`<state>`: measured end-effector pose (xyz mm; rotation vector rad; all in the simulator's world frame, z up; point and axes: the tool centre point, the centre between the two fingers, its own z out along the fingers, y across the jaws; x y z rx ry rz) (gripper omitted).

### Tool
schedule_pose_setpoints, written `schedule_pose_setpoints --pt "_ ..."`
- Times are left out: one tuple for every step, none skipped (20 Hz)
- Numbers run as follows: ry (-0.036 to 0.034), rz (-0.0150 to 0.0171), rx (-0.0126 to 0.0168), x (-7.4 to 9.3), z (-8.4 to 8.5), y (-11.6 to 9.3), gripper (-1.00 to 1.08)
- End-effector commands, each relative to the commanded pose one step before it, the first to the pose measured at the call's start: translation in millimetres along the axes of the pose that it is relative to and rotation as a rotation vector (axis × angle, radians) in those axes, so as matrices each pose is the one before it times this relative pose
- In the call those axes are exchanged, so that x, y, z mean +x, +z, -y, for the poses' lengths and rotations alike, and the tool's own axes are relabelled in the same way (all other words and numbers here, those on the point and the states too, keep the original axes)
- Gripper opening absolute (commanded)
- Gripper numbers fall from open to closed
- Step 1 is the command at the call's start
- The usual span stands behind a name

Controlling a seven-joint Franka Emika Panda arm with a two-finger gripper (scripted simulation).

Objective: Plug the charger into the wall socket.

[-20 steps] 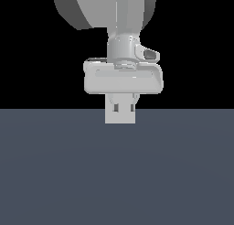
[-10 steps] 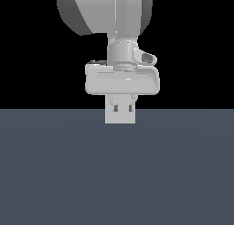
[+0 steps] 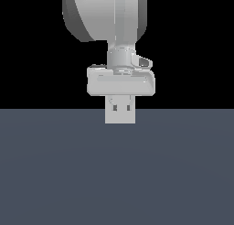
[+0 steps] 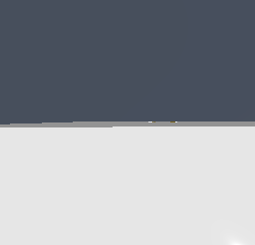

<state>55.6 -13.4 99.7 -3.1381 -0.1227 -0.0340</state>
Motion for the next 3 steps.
schedule_pose_setpoints --pt "0.00007 -0.00027 -0.00008 3.23 -0.1 -0.15 -1.0" --pt "0.0 0.0 0.0 0.44 -0.01 0.0 -1.0" --pt "0.0 0.0 0.0 0.14 0.0 0.0 -1.0"
